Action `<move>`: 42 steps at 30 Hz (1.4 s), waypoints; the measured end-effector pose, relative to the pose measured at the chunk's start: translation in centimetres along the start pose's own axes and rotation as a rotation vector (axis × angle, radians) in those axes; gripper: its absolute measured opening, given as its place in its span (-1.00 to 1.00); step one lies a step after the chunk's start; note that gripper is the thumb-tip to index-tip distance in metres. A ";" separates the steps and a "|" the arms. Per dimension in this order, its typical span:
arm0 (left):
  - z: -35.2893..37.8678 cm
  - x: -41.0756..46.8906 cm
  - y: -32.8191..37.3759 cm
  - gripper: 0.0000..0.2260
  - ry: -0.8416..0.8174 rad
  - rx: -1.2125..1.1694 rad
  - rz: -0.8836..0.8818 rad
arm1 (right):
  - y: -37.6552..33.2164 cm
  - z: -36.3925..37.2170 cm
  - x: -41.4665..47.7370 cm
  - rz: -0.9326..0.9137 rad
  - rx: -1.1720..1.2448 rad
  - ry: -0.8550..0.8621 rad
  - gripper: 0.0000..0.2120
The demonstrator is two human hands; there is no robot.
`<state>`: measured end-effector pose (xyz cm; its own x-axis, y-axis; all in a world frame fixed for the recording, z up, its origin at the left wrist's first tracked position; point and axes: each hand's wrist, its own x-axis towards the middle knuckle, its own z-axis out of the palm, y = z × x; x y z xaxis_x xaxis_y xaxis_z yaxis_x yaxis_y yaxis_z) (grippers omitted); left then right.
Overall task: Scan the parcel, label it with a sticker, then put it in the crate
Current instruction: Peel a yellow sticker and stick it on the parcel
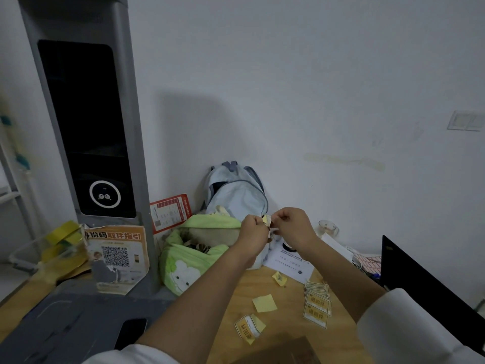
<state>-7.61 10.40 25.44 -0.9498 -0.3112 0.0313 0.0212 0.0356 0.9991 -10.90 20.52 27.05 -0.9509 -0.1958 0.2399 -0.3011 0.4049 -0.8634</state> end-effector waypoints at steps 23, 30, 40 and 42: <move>-4.3 2.2 -4.0 -0.86 0.158 -0.058 -0.224 | 2.8 -3.0 0.9 0.243 0.111 0.089 -0.79; -4.6 2.7 -6.1 -0.79 0.206 -0.172 -0.320 | 4.9 -3.7 1.4 0.324 0.174 0.113 -0.75; -5.0 4.7 -10.6 -0.74 0.269 -0.179 -0.460 | 6.7 -3.2 2.7 0.312 0.156 0.134 -0.75; -4.9 4.9 -12.0 -0.72 0.235 -0.163 -0.500 | 7.2 -2.7 2.9 0.303 0.133 0.122 -0.73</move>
<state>-10.94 3.77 13.75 -0.7622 -0.4558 -0.4596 -0.3474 -0.3111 0.8846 -16.04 25.29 22.78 -0.9996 0.0265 0.0081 0.0004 0.3072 -0.9517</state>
